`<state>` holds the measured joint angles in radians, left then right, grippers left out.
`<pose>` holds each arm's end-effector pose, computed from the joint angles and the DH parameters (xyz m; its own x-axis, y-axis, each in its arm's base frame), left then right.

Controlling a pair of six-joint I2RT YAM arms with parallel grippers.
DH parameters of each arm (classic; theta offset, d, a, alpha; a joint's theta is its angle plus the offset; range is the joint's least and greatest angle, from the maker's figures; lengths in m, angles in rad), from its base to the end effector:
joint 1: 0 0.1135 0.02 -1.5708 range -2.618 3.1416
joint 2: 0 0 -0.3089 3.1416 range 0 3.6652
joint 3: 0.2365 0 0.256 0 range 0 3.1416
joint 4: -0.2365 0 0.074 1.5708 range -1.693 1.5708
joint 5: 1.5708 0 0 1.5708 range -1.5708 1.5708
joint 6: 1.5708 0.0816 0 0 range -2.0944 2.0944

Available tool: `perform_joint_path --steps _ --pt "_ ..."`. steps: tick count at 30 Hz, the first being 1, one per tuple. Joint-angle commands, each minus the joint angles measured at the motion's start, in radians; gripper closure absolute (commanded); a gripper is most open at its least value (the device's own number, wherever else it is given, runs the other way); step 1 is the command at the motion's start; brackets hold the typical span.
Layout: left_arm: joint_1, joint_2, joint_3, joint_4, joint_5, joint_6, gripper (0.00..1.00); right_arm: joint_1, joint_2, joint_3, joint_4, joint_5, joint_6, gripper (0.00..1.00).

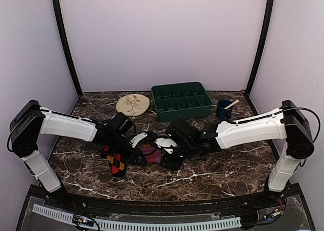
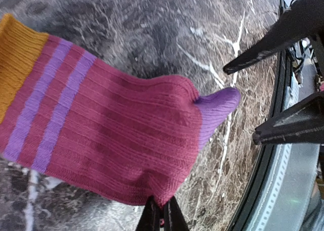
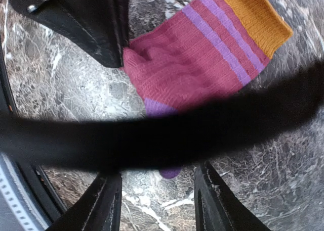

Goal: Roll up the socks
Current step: Roll the sock at the center of the board.

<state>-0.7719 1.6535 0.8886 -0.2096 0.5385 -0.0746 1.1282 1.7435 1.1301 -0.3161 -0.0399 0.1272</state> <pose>0.2198 -0.2724 0.1731 -0.6513 0.5446 -0.5284 0.7587 0.4561 -0.4650 0.1702 0.3666 0.1990 -0.4563 -0.6667 -0.5893 -0.8622 0.4950 0.1076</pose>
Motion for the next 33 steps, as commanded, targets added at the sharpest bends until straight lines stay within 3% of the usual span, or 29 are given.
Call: perform_joint_path --steps 1,16,33 --pt "0.018 0.026 0.03 -0.085 0.139 0.035 1.0 0.049 -0.019 -0.034 0.079 0.15 -0.104 0.55" --pt "0.101 0.09 0.055 -0.151 0.299 0.077 1.0 0.057 -0.048 -0.131 0.295 0.144 -0.265 0.53" --pt "0.148 0.182 0.098 -0.211 0.381 0.134 1.0 0.058 0.063 0.007 0.201 0.011 -0.374 0.52"
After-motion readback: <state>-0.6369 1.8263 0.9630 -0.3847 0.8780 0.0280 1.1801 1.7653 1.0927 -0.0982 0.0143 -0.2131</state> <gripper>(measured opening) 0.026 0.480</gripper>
